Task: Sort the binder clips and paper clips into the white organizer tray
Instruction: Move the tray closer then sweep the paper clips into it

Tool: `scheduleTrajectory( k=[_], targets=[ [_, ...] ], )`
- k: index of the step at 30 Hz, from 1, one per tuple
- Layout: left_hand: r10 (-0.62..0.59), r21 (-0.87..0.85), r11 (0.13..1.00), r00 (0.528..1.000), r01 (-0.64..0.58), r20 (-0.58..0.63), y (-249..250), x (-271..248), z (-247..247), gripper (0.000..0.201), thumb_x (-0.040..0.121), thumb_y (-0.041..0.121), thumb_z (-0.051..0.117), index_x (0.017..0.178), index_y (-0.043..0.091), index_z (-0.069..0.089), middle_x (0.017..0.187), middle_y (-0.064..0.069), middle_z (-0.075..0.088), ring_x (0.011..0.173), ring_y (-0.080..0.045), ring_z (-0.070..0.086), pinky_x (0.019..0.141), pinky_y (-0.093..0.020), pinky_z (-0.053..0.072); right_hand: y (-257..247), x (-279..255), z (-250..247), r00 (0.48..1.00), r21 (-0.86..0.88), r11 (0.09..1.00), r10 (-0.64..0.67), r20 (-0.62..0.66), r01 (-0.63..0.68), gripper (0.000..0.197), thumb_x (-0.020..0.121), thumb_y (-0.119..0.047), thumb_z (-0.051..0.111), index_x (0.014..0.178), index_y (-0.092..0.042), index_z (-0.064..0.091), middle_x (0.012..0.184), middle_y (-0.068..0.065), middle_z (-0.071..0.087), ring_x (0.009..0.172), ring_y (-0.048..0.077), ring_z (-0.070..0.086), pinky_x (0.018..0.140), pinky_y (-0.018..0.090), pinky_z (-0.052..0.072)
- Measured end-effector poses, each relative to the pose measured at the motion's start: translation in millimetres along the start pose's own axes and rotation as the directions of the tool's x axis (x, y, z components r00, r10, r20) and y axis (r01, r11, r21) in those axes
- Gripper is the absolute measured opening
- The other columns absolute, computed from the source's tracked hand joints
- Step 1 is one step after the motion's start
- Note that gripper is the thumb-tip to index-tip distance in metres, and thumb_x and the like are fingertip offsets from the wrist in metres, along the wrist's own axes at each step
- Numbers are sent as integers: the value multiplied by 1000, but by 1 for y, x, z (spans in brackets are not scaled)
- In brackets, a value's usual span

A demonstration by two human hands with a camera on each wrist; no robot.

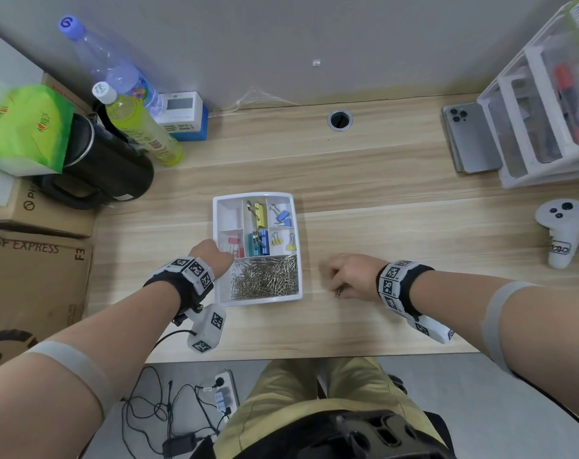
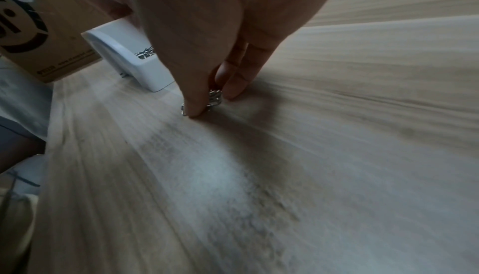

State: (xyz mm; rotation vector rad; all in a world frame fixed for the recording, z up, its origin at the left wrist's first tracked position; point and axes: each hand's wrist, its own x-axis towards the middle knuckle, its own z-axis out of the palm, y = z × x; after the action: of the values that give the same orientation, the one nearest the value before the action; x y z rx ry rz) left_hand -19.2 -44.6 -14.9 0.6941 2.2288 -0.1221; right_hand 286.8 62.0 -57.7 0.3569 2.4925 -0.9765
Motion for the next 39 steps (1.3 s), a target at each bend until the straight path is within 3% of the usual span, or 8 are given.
scheduleTrajectory(
  k=[4, 10, 14, 20, 28, 39],
  targets=[
    [2, -11, 1000, 1000, -2, 2, 0, 1, 0, 12, 87, 17, 52, 80, 7, 48, 75, -8, 51, 61, -23, 51, 52, -26, 41, 4, -4, -1, 999, 12, 999, 44, -29, -44, 17, 92, -23, 64, 102, -16, 76, 107, 1, 62, 101, 21, 56, 87, 36, 47],
    [2, -3, 1000, 1000, -2, 3, 1, 0, 0, 13, 88, 16, 51, 91, 4, 50, 75, -8, 51, 61, -22, 51, 50, -25, 39, 14, -4, 3, 989, -49, 994, 96, -112, -102, 16, 90, -31, 63, 97, -25, 76, 102, -4, 62, 104, 19, 54, 86, 38, 49],
    [1, -1, 1000, 1000, -1, 1, 1, 0, 0, 13, 88, 16, 51, 92, 4, 51, 75, -8, 52, 61, -22, 52, 51, -25, 41, 16, -5, 5, 976, -58, 995, 71, -206, -85, 10, 85, -25, 69, 88, -18, 76, 99, 0, 59, 104, 22, 49, 83, 39, 50],
    [0, 0, 1000, 1000, 0, -3, 1, 1, 1, 14, 89, 16, 51, 94, 3, 50, 75, -7, 51, 61, -21, 51, 51, -25, 40, 11, -4, 2, 980, -1, 991, 132, -151, -134, 14, 88, -14, 63, 89, -7, 75, 110, 3, 59, 103, 23, 55, 90, 35, 47],
    [2, -6, 1000, 1000, -2, 0, 2, 1, 0, 12, 87, 15, 52, 88, 3, 49, 71, -7, 49, 59, -21, 49, 50, -24, 38, 2, -4, 3, 969, 67, 977, 209, -131, -202, 8, 82, -6, 58, 77, -9, 64, 110, 2, 56, 91, 24, 60, 80, 34, 51],
    [9, 3, 1000, 1000, -9, 3, 2, -1, -1, 12, 86, 15, 51, 90, 3, 51, 74, -7, 51, 63, -23, 51, 53, -26, 39, -3, -6, 5, 966, 79, 979, 200, -165, -189, 7, 82, -4, 59, 76, -8, 61, 114, 3, 54, 89, 24, 62, 80, 36, 52]
  ],
)
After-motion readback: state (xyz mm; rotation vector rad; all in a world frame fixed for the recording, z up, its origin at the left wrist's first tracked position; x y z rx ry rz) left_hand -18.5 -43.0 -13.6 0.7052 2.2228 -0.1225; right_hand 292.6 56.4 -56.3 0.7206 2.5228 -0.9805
